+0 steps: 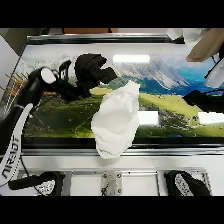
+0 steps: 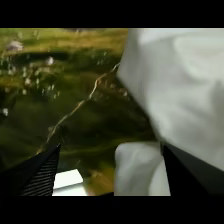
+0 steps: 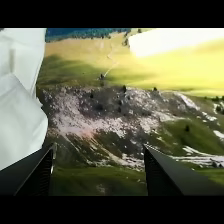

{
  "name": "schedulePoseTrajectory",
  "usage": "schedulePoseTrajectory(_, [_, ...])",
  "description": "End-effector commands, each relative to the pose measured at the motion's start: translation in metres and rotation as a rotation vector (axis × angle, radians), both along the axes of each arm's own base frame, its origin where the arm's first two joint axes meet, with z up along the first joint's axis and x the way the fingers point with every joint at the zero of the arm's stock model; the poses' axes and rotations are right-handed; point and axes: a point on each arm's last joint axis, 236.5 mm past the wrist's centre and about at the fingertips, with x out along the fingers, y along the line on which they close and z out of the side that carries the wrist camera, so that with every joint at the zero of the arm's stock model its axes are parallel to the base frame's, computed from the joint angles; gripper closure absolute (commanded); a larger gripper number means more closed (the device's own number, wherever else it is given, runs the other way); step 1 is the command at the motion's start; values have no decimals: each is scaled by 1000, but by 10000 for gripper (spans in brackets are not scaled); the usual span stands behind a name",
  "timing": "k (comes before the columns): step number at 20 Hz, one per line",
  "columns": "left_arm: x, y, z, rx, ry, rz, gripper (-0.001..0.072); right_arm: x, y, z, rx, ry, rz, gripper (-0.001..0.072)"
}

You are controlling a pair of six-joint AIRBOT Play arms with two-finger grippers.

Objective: Fold the clothes and pants, and hang the long-sleeved shirts on hangers.

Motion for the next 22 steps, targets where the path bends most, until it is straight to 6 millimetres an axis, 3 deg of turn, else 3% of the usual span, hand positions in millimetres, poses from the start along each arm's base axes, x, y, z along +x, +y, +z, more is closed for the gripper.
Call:
schedulePoseTrajectory(1, [-89,16,-47,11,150,-17,-10,-2,23,-53,44,143,79,134])
schedulePoseTrajectory(5, [-175,-26,-64,-110,234,-77,-10,3,79,-115,67,294,241,134])
schedulePoseTrajectory(10, [-231,-63,-86,-158,299,-127,-10,11,156,-188,49,384,395,134])
schedulePoseTrajectory(13, [-236,-77,-91,-186,326,-119,-9,4,188,-216,57,441,454,134])
schedulePoseTrajectory(18, [-217,-79,-109,-161,313,-77,1,-7,206,-237,44,488,500,143])
schedulePoseTrajectory(19, [-209,-82,-110,-159,302,-70,122,-7,207,-236,43,486,502,221])
schedulePoseTrajectory(20, [-198,-85,-110,-160,285,-61,251,-6,206,-236,42,481,500,477])
schedulePoseTrajectory(21, [-187,-88,-109,-157,265,-59,448,-3,206,-233,42,474,498,658])
schedulePoseTrajectory(22, [-173,-88,-106,-148,239,-63,669,1,203,-226,31,456,503,675])
